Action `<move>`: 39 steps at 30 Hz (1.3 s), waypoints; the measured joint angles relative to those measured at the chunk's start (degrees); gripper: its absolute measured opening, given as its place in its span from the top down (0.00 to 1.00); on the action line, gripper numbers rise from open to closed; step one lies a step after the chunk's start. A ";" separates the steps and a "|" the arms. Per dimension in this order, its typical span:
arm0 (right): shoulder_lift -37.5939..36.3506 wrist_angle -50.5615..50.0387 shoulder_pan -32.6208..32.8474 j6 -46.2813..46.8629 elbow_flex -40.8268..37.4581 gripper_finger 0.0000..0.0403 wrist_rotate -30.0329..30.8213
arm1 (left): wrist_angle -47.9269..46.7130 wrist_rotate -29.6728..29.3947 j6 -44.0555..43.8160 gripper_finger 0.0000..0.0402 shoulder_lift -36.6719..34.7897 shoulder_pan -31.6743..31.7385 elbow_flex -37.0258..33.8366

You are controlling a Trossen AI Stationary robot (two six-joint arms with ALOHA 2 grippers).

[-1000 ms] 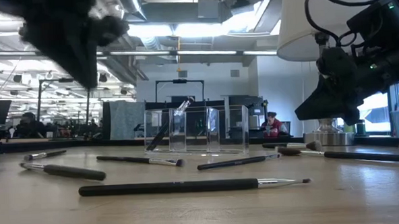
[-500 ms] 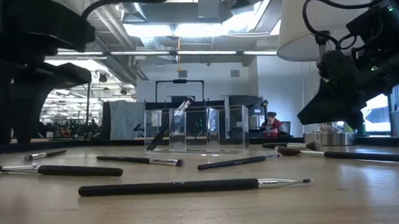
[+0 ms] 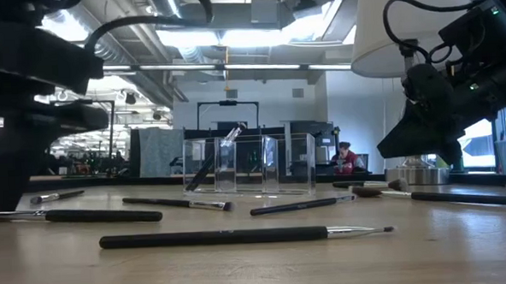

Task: Put items in baskets/containers
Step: Put the eyeshadow brush into the transparent organizer

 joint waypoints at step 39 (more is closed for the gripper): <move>10.21 2.26 4.23 -2.97 21.19 0.58 -17.40 | 2.03 -58.02 62.20 0.99 -0.30 -0.12 8.55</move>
